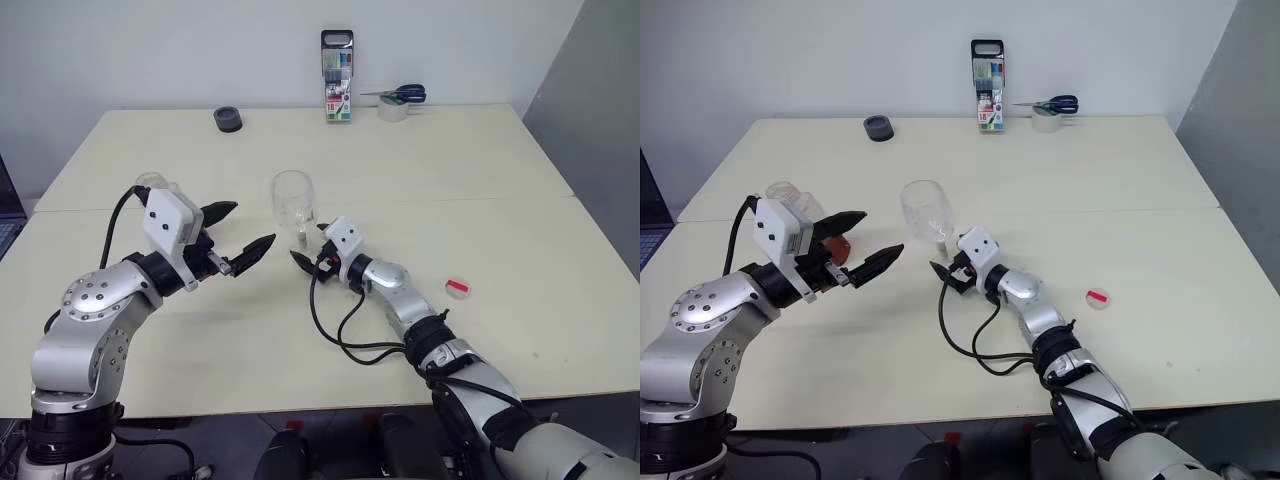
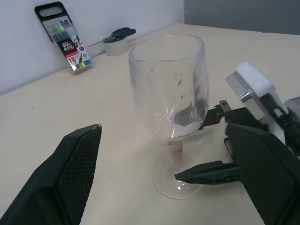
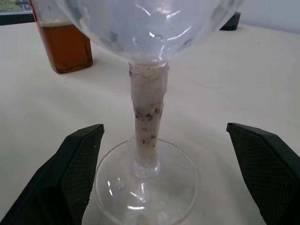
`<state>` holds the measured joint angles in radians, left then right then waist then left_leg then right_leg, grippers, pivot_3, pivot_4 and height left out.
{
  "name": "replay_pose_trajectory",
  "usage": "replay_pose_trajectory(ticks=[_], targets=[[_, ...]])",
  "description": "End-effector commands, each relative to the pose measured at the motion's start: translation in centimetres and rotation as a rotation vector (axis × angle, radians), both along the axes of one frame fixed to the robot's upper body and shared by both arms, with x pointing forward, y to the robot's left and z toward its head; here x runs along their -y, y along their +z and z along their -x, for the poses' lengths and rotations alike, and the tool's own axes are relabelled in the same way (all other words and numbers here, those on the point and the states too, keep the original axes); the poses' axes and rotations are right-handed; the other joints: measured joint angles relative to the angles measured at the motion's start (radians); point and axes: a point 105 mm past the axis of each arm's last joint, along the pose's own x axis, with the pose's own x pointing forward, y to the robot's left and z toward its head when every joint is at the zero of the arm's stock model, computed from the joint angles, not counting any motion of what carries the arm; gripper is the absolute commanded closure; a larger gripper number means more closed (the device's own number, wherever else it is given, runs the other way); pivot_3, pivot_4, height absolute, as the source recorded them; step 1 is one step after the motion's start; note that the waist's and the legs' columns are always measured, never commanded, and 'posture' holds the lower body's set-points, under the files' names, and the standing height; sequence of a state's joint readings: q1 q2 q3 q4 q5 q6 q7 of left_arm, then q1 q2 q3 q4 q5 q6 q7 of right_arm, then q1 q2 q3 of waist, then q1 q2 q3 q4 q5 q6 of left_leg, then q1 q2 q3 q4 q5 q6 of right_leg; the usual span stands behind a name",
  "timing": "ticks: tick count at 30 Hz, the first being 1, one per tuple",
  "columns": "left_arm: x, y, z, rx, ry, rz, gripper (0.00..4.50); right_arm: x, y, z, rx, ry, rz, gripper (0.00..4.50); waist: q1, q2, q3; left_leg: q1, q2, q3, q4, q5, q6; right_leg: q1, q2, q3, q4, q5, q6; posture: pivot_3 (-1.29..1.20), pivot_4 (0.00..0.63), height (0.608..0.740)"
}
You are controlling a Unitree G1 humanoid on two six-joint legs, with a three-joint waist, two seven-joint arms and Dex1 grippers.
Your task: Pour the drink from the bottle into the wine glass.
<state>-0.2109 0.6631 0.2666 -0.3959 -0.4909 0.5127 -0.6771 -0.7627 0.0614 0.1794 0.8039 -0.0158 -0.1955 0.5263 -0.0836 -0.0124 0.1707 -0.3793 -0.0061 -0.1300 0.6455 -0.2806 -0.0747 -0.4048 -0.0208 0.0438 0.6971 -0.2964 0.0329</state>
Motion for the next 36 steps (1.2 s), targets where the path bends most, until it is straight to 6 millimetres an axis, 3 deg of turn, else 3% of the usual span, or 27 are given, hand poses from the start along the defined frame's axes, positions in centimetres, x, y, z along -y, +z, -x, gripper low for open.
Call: replay_pose_trajectory(ticks=[1,6,10,14,19,23,26,36], targets=[[-0.7,0.9,0.2,0.060,0.018,0.019,0.00,0.8,1.4,0.5,0.048,0.020,-0.005,0.03,0.000,0.000,0.000,0.000,0.000,0.000,0.000,0.000,0.000,0.000,0.000,0.000,0.000,0.000,0.000,0.00,0.150,0.740],[-1.7,-0.9,0.5,0.018,0.052,0.051,0.00,3.3,1.1,1.8,0.056,0.039,0.076,0.03,0.001,0.000,0.000,0.000,0.000,0.000,0.000,0.000,0.000,0.000,0.000,0.000,0.000,0.000,0.000,0.00,0.150,0.740],[-2.5,-4.6,1.3,-0.050,0.106,0.028,0.00,5.3,0.9,4.4,0.030,0.116,0.161,0.03,0.002,0.000,0.000,0.000,0.000,0.001,0.000,-0.001,0.001,0.000,0.000,0.000,-0.001,0.000,0.000,0.00,0.150,0.740],[-4.1,-7.5,1.5,-0.066,0.260,0.015,0.00,6.6,1.8,7.1,0.074,0.178,0.219,0.03,0.011,0.000,0.000,-0.001,0.000,0.000,0.000,-0.001,0.001,0.000,-0.001,0.000,-0.001,0.000,0.000,0.00,0.150,0.740],[-6.8,-9.9,1.2,-0.056,0.477,0.034,0.00,6.6,4.0,10.1,0.106,0.271,0.178,0.03,0.020,-0.001,0.000,0.000,0.001,-0.001,0.001,-0.001,0.001,0.001,-0.001,-0.001,-0.001,0.000,0.000,0.00,0.150,0.740],[-7.8,-10.2,0.6,-0.051,0.519,0.062,0.00,6.0,5.4,11.4,0.071,0.317,0.127,0.03,0.031,-0.001,0.000,0.000,0.000,-0.001,0.001,-0.001,0.001,0.001,-0.001,-0.001,-0.001,0.000,0.000,0.00,0.150,0.740],[-8.7,-9.3,-0.8,-0.032,0.557,0.083,0.00,5.5,6.3,11.6,0.058,0.327,0.086,0.03,0.038,-0.001,0.000,-0.001,0.000,-0.002,0.001,-0.001,0.001,0.001,-0.001,-0.002,-0.002,0.000,0.000,0.00,0.150,0.740],[-9.4,-7.3,-3.1,-0.003,0.583,0.111,0.00,5.0,7.1,11.9,0.036,0.345,0.066,0.03,0.043,-0.002,0.000,-0.001,0.000,-0.002,0.001,0.000,0.001,0.001,-0.001,-0.002,-0.002,0.000,0.000,0.00,0.150,0.740]])
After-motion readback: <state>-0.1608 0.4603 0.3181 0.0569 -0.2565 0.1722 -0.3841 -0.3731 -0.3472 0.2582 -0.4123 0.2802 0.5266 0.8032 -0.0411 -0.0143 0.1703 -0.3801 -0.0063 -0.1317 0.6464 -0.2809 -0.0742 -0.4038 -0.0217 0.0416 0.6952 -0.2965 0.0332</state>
